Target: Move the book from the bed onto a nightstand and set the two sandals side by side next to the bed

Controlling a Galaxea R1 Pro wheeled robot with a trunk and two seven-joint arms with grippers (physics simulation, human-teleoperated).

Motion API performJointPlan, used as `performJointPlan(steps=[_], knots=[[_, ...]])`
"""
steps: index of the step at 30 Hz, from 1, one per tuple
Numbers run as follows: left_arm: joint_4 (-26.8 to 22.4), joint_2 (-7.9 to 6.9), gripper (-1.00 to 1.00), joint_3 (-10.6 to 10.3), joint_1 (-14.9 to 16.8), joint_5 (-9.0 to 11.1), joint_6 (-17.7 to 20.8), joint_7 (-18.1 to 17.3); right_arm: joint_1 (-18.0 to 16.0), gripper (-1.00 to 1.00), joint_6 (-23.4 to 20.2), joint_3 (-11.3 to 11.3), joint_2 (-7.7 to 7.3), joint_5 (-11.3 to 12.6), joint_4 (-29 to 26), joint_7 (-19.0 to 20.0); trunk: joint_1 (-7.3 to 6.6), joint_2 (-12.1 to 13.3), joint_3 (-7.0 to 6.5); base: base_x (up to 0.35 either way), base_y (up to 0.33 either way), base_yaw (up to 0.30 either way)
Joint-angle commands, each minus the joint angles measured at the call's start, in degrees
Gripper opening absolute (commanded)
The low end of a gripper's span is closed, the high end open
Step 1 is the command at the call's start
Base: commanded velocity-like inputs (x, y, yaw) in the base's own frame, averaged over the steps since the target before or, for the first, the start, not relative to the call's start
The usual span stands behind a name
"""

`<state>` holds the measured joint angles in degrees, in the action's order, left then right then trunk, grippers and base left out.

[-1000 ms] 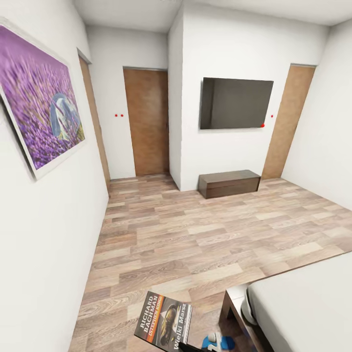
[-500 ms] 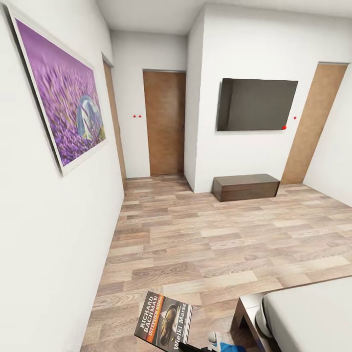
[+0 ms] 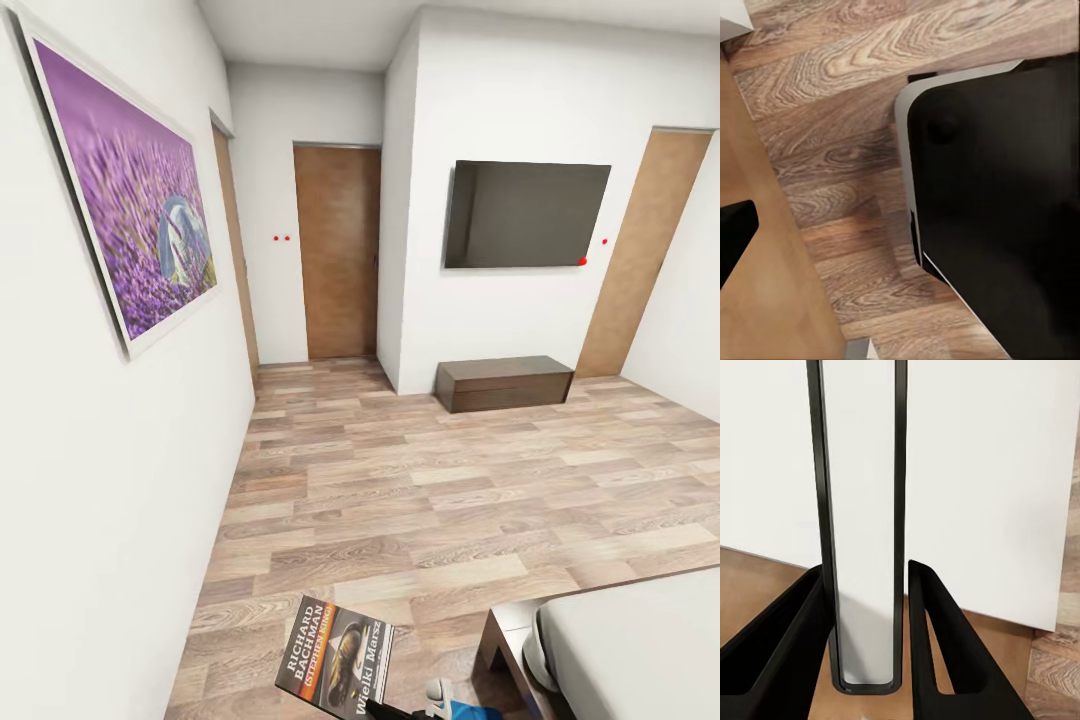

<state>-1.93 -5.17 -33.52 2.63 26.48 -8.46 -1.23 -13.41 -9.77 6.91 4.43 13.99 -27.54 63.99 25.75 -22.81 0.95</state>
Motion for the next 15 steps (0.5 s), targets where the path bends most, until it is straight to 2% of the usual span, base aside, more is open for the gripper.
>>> performJointPlan(steps=[1, 7, 15], knots=[[0.0, 0.29, 1.00, -0.5, 0.1, 0.6, -0.1, -0.6, 0.0, -1.00, -0.6, 0.3, 0.07, 0.1, 0.0, 0.3, 0.03, -0.1, 0.10, 0.000, 0.000, 0.002], [-0.1, 1.45, 1.00, -0.5, 0.7, 0.8, 1.6, -4.5, 0.0, -1.00, -0.6, 0.3, 0.07, 0.1, 0.0, 0.3, 0.03, -0.1, 0.10, 0.000, 0.000, 0.000], [-0.7, 1.83, 1.00, -0.4, 2.8, 0.8, 3.3, -5.8, 0.0, -1.00, -0.6, 0.3, 0.03, 0.1, 0.0, 0.3, 0.03, -0.1, 0.10, 0.000, 0.000, 0.000]])
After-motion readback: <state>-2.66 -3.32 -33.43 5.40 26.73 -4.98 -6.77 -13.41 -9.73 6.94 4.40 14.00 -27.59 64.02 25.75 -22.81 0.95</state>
